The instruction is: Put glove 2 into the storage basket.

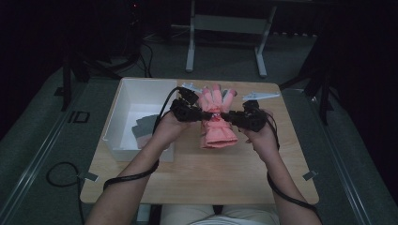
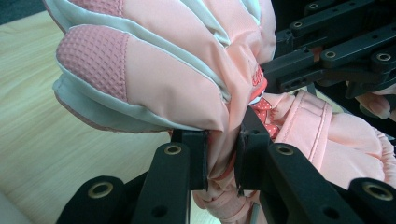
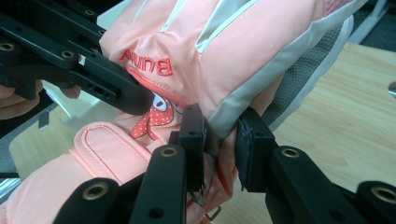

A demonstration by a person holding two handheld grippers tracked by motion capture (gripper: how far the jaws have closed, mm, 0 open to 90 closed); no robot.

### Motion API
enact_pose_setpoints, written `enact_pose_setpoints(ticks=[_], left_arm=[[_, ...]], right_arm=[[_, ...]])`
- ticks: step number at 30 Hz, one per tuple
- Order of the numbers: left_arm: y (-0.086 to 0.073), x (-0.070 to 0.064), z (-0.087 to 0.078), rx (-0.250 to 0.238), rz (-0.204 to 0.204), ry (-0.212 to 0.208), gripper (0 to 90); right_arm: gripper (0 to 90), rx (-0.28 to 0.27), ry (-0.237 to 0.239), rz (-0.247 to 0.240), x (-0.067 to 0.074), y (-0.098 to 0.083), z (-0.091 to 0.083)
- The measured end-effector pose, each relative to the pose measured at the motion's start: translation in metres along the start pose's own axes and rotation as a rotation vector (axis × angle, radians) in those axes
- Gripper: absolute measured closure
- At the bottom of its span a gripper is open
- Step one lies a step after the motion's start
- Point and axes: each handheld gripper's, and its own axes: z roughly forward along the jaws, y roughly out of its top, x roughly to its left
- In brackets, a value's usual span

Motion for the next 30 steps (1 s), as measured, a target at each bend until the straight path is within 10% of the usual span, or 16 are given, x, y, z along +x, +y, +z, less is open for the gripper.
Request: enact_pose_setpoints(ticks=[30], left_arm=[[-0.004, 0.069, -0.117, 0.053, -0.043, 0.127, 77.2]], right_arm=[[74.7, 0.007, 0.104, -0.054, 0.074, 0.086, 0.082]])
